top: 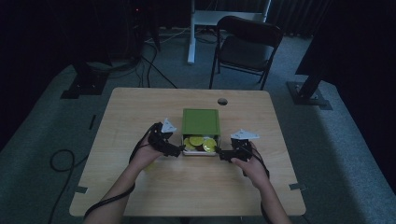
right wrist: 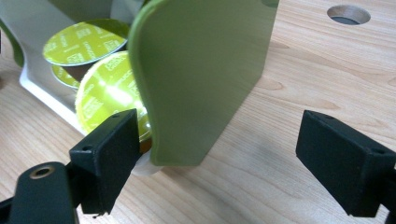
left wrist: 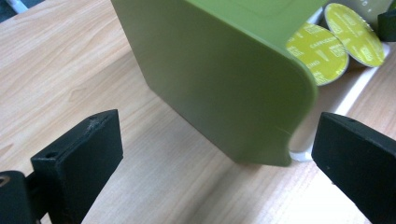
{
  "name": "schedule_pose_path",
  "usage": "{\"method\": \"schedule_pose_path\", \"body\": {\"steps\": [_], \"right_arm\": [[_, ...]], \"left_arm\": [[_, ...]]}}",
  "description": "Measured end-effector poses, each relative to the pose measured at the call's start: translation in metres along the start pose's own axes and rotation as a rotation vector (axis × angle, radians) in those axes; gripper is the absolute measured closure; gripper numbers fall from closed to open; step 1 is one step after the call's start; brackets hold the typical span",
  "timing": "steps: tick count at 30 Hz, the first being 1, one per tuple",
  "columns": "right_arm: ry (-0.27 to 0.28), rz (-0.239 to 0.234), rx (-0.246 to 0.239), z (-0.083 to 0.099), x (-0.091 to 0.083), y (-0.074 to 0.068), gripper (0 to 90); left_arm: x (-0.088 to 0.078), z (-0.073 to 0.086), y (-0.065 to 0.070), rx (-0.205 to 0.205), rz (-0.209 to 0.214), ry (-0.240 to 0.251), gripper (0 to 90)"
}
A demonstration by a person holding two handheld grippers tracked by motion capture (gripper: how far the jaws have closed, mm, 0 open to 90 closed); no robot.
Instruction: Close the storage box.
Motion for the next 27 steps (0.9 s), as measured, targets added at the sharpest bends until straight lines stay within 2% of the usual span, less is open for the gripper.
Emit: {"method": "schedule_pose_path", "body": {"steps": [6,15,27], "right_arm": [[0.023,-0.005,-0.005,0.002,-0.007,-0.004,13.2],[0.045,0.003,-0.012,0.005,-0.021,-0.008,13.2],[0.05,0.022,0.001,0.015,-0.036,-0.005,13.2]], "left_arm": [[-0.008,0.006,0.003,-0.019,0.017,0.021,2.1],[-0.016,0.013,0.006,-0.025,0.03,0.031,2.1],[-0.037,0.025,0.0,-0.033,0.033,0.044,2.1]]}}
Point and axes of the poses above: each handheld gripper's, and its own axes: x roughly forward along the jaws, z roughly out of its underside, y roughly to its right, the point moved 1 cm from there along x, roughly forward along the jaws, and after that the axes turned 11 degrees about -z, right-handed, at the moved point
